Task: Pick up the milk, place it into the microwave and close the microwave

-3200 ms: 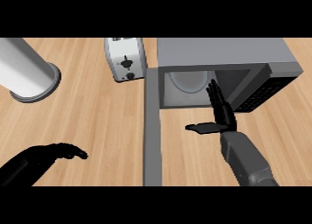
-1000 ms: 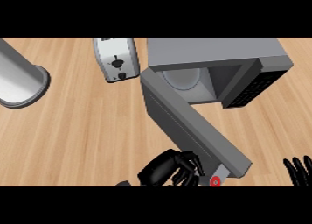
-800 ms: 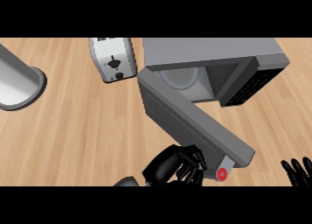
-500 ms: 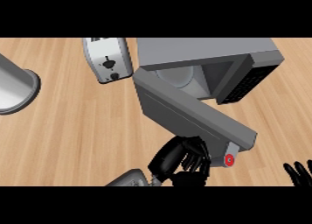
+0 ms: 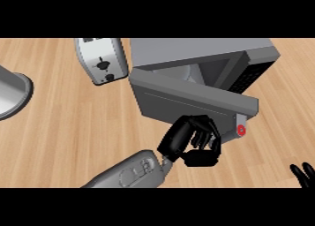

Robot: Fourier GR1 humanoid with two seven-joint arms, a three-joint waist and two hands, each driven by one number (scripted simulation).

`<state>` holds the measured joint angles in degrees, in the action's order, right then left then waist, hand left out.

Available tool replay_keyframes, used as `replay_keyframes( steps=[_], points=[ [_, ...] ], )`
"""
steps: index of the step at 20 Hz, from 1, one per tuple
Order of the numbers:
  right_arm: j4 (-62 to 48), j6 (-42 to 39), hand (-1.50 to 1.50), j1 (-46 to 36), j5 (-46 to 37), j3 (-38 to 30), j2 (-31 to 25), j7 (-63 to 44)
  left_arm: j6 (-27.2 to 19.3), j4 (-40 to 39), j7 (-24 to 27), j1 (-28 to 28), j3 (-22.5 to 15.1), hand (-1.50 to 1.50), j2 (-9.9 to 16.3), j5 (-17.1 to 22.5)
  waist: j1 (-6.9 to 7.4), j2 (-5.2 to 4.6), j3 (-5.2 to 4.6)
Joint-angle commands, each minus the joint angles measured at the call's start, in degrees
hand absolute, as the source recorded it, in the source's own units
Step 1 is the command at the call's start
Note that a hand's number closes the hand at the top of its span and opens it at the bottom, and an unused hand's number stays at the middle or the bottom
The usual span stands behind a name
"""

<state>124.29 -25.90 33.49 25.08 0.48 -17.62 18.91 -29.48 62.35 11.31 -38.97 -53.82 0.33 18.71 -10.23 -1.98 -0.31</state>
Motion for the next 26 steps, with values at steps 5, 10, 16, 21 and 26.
replay_keyframes(
  steps=[5, 10, 16, 21, 26],
  points=[
    [4.9, 1.7, -1.5, 0.1, 2.7, -0.8, -1.8, -4.6, -2.0, -7.6, 2.9, -8.7, 3.5, 1.5, -0.3, 8.6, -2.32, -0.83, -0.01],
    [4.9, 2.3, -1.5, -1.3, 4.4, -1.0, -1.9, -5.7, -1.4, -11.5, 4.6, -13.0, 5.5, 1.5, -0.3, 13.6, -2.52, -1.34, 0.13],
    [6.2, 2.8, -1.5, -1.7, 6.4, -2.2, -2.6, -6.9, -0.3, -16.2, 6.2, -16.7, 8.1, 1.5, -0.3, 19.2, -3.94, -1.57, 0.19],
    [7.5, 3.2, -1.5, -2.5, 6.6, -1.8, -2.9, -7.8, 1.8, -18.0, 8.4, -16.4, 8.6, 1.5, -0.3, 23.1, -4.49, -2.03, 0.12],
    [7.5, 3.2, -1.5, -3.4, 8.9, -2.3, -3.5, -8.7, 0.2, -18.6, 10.3, -14.4, 8.6, 1.5, -0.3, 26.4, -5.08, -2.56, 0.18]
  ],
)
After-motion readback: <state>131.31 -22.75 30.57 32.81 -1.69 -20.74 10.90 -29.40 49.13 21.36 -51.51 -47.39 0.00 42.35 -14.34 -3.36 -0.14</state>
